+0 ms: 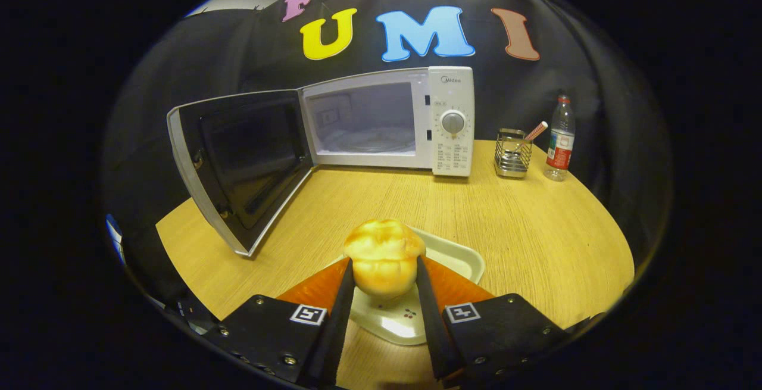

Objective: Open the microwave, put the food inside, and close the microwave door.

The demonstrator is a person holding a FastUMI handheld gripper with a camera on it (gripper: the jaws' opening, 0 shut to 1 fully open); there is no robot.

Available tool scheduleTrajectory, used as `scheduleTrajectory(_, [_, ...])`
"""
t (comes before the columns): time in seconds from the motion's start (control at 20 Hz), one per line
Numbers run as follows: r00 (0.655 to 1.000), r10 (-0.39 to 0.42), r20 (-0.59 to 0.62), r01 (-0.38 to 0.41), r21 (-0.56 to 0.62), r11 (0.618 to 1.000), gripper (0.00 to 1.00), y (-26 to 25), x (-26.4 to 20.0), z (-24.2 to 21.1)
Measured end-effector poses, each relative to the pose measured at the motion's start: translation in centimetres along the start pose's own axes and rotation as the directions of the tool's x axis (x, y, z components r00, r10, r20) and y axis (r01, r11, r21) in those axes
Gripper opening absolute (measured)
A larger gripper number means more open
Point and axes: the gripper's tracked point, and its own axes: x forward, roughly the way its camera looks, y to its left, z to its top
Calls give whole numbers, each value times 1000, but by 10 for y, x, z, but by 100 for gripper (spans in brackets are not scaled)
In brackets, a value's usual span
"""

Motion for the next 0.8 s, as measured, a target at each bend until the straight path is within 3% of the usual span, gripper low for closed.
scheduleTrajectory(0.4, [986, 49, 161, -45, -31, 998, 58, 38, 21, 92])
scheduleTrajectory(0.8, [959, 69, 274, -112, 146, 983, 58, 78, 67, 171])
